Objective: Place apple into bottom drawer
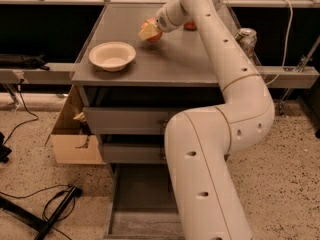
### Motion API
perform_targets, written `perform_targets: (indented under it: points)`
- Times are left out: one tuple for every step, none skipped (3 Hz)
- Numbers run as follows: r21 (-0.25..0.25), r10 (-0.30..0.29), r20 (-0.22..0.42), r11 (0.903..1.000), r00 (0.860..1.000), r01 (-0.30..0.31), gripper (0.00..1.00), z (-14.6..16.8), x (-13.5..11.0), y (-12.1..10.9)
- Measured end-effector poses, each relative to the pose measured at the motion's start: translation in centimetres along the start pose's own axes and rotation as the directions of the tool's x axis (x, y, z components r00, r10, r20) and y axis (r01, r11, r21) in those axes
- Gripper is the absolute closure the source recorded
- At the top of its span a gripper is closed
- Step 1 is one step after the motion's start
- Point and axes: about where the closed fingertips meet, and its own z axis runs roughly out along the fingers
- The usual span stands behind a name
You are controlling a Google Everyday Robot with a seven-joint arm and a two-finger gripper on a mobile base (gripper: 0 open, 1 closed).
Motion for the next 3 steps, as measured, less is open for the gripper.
perform_targets:
  points:
    - [-0.001,0.004,-0.016,1.0,1.0,-0.004,0.96,-0.1,0.3,0.1]
    - [0.007,0.001,-0.056,1.0,0.998,0.0,1.0,-2.4,-0.3,0.4]
    - [0.005,0.024,-0.086,0.9997,0.996,-0.024,1.0,-6.7,-1.1,1.0]
